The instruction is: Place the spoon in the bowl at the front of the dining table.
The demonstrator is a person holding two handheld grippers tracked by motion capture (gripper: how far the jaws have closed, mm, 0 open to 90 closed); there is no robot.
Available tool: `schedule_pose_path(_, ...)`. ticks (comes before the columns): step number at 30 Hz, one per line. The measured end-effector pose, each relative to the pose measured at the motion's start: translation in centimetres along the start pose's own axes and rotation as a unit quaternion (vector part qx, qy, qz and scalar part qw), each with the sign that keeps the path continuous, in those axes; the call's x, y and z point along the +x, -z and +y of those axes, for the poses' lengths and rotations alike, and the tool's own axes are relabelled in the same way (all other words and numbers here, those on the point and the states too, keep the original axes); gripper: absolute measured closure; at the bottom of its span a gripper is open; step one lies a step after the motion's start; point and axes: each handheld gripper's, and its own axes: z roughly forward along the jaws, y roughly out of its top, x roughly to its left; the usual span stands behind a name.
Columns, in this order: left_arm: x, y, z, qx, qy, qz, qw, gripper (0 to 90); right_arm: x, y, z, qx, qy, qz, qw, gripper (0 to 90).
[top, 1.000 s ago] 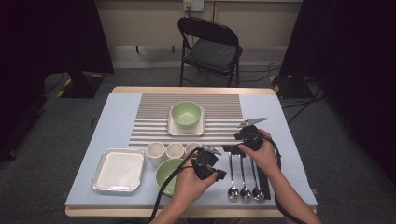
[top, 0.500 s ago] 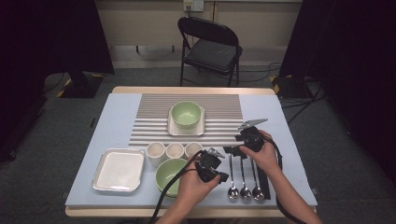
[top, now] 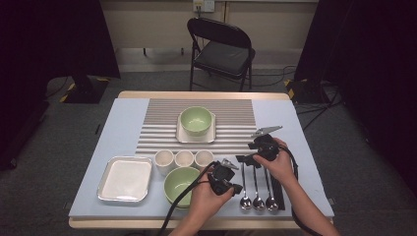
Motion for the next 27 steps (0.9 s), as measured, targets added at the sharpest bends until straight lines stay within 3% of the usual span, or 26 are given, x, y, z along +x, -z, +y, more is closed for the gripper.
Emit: schedule_pose_path(27,-0.8,-2.5,-0.8,0.011,-0.004,-0.006,0.9999,90.0,-0.1,0.1,-0.7,0.002,0.003,0.004,1.0,18.9)
